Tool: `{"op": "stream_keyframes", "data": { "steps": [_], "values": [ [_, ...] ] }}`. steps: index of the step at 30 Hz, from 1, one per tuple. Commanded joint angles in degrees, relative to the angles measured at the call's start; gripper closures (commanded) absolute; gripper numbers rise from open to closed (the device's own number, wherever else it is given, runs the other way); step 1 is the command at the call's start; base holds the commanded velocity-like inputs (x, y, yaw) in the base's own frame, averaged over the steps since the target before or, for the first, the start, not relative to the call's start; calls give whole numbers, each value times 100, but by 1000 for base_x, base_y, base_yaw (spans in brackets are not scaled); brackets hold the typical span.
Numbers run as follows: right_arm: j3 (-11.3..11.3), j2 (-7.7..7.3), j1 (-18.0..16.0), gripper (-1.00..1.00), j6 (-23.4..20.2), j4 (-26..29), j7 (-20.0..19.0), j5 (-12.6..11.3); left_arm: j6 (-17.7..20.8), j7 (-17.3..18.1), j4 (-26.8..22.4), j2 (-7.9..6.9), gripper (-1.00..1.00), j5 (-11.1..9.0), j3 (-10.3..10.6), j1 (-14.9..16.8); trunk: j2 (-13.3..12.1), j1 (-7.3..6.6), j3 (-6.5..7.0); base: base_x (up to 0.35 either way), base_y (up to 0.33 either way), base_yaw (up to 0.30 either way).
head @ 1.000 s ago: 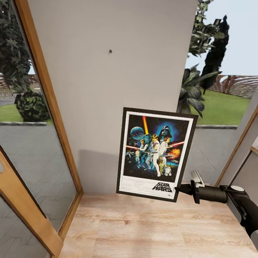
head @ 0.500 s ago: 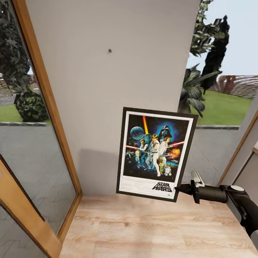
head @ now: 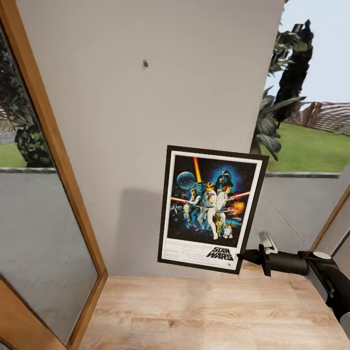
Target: Pick up the poster from the kitchen countertop and hang it on one of the wall nails in the kitchen.
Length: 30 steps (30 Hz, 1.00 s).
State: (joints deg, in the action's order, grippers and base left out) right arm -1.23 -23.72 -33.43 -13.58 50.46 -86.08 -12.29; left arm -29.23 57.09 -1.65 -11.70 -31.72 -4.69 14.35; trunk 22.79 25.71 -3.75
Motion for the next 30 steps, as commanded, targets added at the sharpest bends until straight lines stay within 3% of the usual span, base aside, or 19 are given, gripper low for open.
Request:
{"op": "stream_keyframes", "data": {
  "steps": [1, 8, 14, 17, 20, 21, 22, 23, 28, 29, 30],
  "values": [
    [0, -1, -6, 100, -86, -1, -41, -19, -21, 22, 6, -2, -100, 34, -46, 6, 12, 7, -13, 332, 0, 0],
    [4, -2, -6, 100, -84, -9, -41, -24, -26, 22, 6, -6, -100, 34, -48, 6, 12, 7, -13, 283, 0, 0],
    [9, -1, -1, 100, -83, -7, -43, -27, -23, 28, 18, 6, -100, 47, -32, 3, 12, 7, -13, 49, 0, 0],
    [12, -1, -5, 100, -228, 259, -41, -27, -22, 24, 23, 12, -100, 51, -26, -103, 12, 7, -13, 2, 0, 0],
    [10, 7, -5, 100, -823, 963, -30, -26, -18, 22, 24, 16, -100, 51, -24, -166, 12, 7, -13, 0, 0, 0],
    [8, 81, -7, 100, -1211, 1392, -23, -16, -18, 14, 24, 21, -100, 51, -21, -184, 12, 7, -13, 0, 0, 0],
    [6, 119, -9, 100, -1332, 1526, -21, -11, -19, 3, 24, 23, -100, 51, -21, -190, 12, 7, -13, 0, 0, 0],
    [2, 277, -43, 100, -1832, 1992, -12, 7, -16, -65, 24, 25, -100, 52, -21, -237, 12, 7, -13, 0, 0, 0],
    [1, 361, -117, 100, -2206, 2193, -7, 11, -14, -121, 25, 22, -100, 52, -22, -260, 12, 7, -13, 0, 0, 0],
    [1, 376, -199, 100, -2325, 2215, -6, 10, -15, -127, 25, 21, -100, 52, -23, -262, 12, 7, -13, 0, 0, 0],
    [6, 460, -514, 100, -2704, 2244, 6, 23, -14, -139, 24, 16, -100, 52, -26, -268, 12, 7, -13, 0, 0, 0]
  ]
}}
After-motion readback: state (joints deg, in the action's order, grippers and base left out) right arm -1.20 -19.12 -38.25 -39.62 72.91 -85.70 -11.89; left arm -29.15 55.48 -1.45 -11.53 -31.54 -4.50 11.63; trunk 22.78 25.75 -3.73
